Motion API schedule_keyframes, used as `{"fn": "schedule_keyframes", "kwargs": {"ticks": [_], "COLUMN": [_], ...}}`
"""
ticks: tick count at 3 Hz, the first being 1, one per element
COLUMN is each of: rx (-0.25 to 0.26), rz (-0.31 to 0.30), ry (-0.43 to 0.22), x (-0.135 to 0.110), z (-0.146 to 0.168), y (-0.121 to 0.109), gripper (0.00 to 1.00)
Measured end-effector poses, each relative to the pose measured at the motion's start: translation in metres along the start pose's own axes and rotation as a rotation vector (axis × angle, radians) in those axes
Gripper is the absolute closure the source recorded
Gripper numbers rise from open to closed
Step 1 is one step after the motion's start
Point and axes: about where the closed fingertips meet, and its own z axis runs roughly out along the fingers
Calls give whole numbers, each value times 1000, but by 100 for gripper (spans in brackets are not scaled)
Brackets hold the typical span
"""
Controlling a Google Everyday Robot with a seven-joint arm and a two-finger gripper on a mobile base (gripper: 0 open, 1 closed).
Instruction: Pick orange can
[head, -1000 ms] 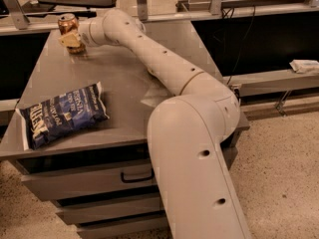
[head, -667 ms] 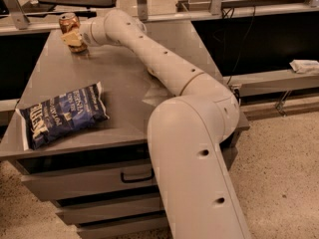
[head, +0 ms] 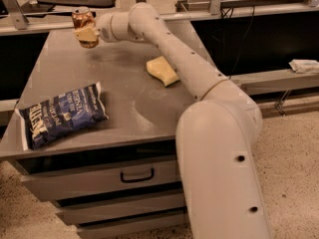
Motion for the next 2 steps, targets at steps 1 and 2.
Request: {"fn": "schedule_keyframes", "kwargs": {"ticks": [1, 2], "rx": [-104, -120], "rz": [-14, -55], "ry": [-75, -87], "x": [3, 2], "z": [-55, -61], "y": [4, 8], "gripper": [100, 100]}}
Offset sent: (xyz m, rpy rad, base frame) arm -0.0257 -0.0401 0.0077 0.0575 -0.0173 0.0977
